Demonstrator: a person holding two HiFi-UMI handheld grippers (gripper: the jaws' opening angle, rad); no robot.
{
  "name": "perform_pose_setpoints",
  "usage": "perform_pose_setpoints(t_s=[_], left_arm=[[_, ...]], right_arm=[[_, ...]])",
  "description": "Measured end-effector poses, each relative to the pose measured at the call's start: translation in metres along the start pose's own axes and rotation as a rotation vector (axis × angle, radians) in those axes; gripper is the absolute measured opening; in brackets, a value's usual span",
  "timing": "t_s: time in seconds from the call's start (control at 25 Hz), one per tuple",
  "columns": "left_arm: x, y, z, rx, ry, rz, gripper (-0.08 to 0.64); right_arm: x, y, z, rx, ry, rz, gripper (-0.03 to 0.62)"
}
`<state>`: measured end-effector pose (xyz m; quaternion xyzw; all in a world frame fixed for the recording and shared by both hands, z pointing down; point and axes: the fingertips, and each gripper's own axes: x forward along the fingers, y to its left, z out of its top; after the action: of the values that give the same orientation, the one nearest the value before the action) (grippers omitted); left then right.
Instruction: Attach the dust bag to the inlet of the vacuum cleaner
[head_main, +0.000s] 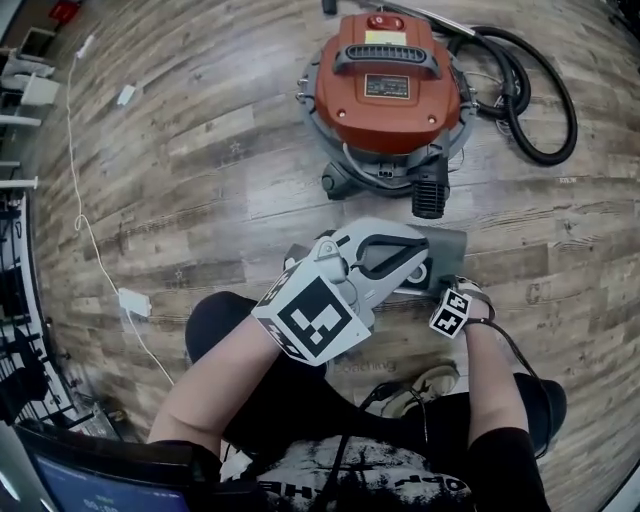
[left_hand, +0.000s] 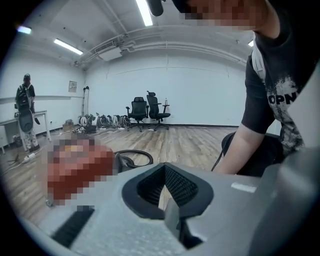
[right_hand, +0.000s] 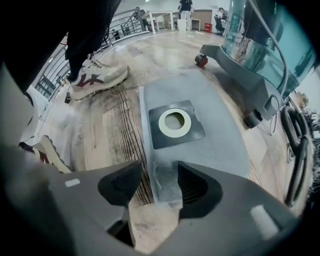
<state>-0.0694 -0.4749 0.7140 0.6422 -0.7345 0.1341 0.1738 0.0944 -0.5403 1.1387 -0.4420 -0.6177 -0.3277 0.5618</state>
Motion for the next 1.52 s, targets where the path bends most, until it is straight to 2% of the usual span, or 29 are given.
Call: perform_pose_setpoints(t_s=[0.08,0.24,0.44,0.56,0.64,0.92,1.2,1.36,1.4,1.44,1.52], left_arm=[[-0.003,-0.001,-0.007,0.003,0.016,0.011,0.0],[-0.01,0.001,-0.014,0.005,0.036,0.037,0.0],[-0.014,0.004,-0.021,-0.01,0.045,0.056,0.002],[-0.015,0.005,-0.024,-0.028,0.041,0.061,0.002],[-0.014,0.005,-0.027,-0.033,0.042,0.06,0.002],[-0.004,0.001,-0.03,-0.04,0.029,0.041,0.002],[0.002,-0.012,-0.05,-0.04,0.116,0.022,0.002],[0.002,-0.016,-0.061,-0.031,0.175,0.028,0.002],[0.002,-0.02,-0.064,-0.035,0.193,0.02,0.016],[0.002,-0.025,-0.069,-0.036,0.217,0.009,0.135],[0.002,-0.033,-0.081,-0.007,0.285,0.003,0.156]], right_arm=[[0.007,0.0,-0.004,-0.018,0.025,-0.009,0.222],[0.016,-0.005,-0.005,-0.004,0.04,-0.036,0.15],[0.022,-0.007,-0.006,0.004,0.058,-0.049,0.127],[0.017,-0.01,-0.002,-0.018,0.052,-0.063,0.054],[0.009,-0.013,0.0,-0.025,0.04,-0.061,0.038],[-0.05,-0.037,0.025,-0.062,-0.064,-0.058,0.02],[-0.14,-0.072,0.059,-0.083,-0.18,-0.075,0.017],[-0.18,-0.083,0.074,-0.075,-0.237,-0.052,0.017],[-0.189,-0.084,0.077,-0.072,-0.25,-0.044,0.015],[-0.198,-0.085,0.08,-0.075,-0.26,-0.038,0.015],[-0.215,-0.085,0.087,-0.086,-0.28,-0.024,0.015]])
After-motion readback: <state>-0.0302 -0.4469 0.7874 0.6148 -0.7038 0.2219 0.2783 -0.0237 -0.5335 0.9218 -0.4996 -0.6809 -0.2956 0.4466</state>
